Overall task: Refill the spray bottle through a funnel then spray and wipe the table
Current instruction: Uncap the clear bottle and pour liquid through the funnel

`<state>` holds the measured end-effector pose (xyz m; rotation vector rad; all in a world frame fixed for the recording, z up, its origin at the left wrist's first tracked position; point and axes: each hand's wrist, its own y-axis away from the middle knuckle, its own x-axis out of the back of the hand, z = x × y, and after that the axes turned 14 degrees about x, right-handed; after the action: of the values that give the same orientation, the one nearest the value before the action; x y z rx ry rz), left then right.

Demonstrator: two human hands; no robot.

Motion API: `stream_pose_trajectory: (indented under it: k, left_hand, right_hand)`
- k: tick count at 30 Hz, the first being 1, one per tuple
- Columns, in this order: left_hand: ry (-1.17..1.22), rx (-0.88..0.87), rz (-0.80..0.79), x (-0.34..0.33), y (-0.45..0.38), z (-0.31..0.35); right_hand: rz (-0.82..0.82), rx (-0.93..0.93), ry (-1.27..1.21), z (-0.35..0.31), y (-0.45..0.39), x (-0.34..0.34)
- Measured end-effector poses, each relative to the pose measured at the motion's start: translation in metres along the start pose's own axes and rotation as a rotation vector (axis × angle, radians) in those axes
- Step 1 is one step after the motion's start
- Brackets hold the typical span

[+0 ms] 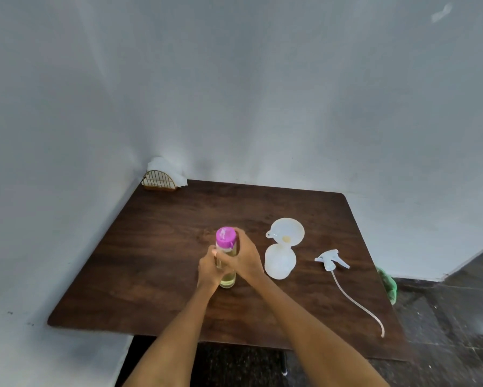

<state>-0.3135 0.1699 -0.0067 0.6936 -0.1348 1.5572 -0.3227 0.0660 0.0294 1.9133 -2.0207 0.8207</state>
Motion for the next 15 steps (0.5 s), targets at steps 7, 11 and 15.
stream_pose_trajectory:
  k: [7,11,15]
  left_hand:
    - [-0.039,0.046,-0.047,0.013,-0.029,0.019]
    - [-0.044,0.056,-0.065,0.015,-0.041,0.017]
    - [0.002,0.041,-0.065,0.013,-0.048,0.016]
  right_hand:
    - [-0.07,0.049,0.214,-0.026,-0.036,0.014]
    - [-0.183,0.048,0.396,-0.033,-0.058,0.015]
    - [-0.241,0.06,0.438,-0.035,-0.076,0.015]
